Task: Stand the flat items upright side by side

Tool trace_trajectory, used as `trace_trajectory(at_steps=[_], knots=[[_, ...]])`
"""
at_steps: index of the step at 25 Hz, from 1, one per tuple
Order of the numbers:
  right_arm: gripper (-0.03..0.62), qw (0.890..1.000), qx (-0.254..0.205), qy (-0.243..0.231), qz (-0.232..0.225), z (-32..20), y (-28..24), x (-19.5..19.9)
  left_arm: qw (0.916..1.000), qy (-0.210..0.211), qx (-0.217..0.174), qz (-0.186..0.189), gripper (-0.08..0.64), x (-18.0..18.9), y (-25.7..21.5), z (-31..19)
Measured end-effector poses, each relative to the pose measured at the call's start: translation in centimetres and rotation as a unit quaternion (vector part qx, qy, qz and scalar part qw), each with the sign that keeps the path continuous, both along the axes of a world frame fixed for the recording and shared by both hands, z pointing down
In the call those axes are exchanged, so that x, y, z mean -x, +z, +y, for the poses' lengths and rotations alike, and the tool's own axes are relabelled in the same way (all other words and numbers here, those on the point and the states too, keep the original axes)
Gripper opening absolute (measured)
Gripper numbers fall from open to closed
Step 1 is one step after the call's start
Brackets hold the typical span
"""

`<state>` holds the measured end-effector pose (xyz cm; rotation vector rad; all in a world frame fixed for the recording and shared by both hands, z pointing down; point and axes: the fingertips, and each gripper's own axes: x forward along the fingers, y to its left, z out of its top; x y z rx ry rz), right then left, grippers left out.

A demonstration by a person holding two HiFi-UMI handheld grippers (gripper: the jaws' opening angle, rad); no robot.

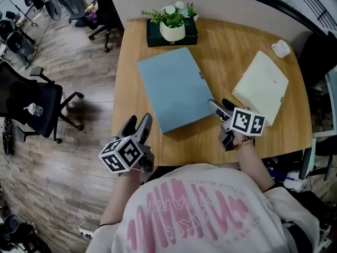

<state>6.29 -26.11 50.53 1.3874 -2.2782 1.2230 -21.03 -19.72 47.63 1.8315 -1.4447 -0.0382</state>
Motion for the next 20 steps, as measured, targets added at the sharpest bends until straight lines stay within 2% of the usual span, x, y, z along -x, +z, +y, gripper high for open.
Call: trace_trajectory(at_steps=[5,12,16,20], knots=[[0.336,0.998,0.010,-0.057,0.001,-4.2,1.1,0.2,0.9990,-0.026,0.031,0.019,0.299,-0.8,2.0,-2.8],[0.336,0.996,0.016,-0.084,-0.010,-7.5,2.7,1.0,0.9973,-0.031,0.060,0.027,0.305,-1.7,3.6,-6.0],[0.341,0.993,0.031,-0.116,-0.007,-8.4,4.0,2.1,0.9939,-0.023,0.108,0.010,0.325,-2.4,5.6,-7.7],[0.345,0.989,0.043,-0.140,-0.003,-9.0,5.3,3.4,0.9905,-0.017,0.137,-0.004,0.327,-2.5,7.2,-9.1]])
